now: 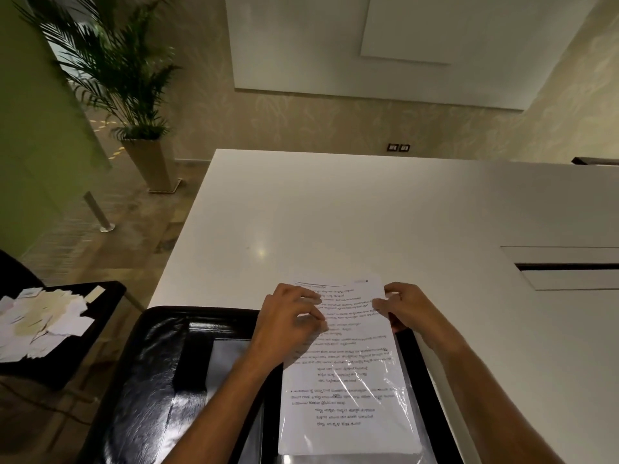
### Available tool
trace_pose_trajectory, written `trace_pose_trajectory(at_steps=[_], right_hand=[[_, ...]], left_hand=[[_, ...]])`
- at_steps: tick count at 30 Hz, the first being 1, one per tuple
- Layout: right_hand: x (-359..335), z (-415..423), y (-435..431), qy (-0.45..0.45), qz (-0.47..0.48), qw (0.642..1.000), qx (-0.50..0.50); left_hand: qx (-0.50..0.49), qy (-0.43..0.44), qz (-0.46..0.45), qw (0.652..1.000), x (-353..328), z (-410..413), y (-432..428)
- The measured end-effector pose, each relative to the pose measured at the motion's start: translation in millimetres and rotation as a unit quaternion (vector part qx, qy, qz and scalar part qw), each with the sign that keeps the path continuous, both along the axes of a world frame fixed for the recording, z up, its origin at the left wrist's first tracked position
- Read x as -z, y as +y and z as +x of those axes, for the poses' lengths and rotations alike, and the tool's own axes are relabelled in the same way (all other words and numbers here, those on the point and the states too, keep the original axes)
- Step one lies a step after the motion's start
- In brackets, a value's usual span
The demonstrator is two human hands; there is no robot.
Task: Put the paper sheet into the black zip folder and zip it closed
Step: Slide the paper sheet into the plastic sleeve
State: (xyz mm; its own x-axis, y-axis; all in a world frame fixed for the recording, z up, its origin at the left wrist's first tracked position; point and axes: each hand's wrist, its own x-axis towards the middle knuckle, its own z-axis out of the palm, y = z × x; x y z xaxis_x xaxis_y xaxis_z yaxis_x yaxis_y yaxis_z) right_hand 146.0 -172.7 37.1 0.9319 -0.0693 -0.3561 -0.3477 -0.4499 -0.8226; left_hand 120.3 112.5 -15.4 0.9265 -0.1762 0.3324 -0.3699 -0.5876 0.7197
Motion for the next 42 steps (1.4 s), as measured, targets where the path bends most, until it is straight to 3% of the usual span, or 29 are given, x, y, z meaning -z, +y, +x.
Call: trace_pose_trajectory(at_steps=[4,17,20,24,29,32,39,42], right_hand=[[3.3,9.9,6.2,-0.045,-0.002,0.999,-0.010],[7.1,15.6,4.2,-0.009,0.013,0.998,-0.056],[11.7,15.1,2.1,-0.003,0.043,0.999,-0.030],[16.8,14.1,0.1,-0.010,0.041,0.999,-0.014],[22.6,10.3,2.2,-0.042,0.021,0.999,-0.015],[25.5,8.9,4.1,-0.058,0.005,0.998,-0.028],[30.7,5.1,5.4,-0.055,0.034,0.997,-0.029],[28.2,3.0,6.0,-0.038,0.076,0.996,-0.022]], left_hand=[[0.024,0.002,0.017,1.000,8.1,-1.2,2.9],[-0.002,-0.073,-0.061,0.995,19.2,-2.7,4.5],[0.016,-0.028,-0.090,0.995,23.6,-0.9,7.2],[0.006,-0.009,-0.010,1.000,34.3,6.1,9.6],[0.014,0.033,-0.018,0.999,36.3,6.8,9.5],[0.000,0.003,-0.021,1.000,34.5,5.5,8.5],[-0.014,-0.039,-0.010,0.999,37.3,5.1,7.3],[-0.015,-0.014,0.031,0.999,37.5,6.2,7.7]])
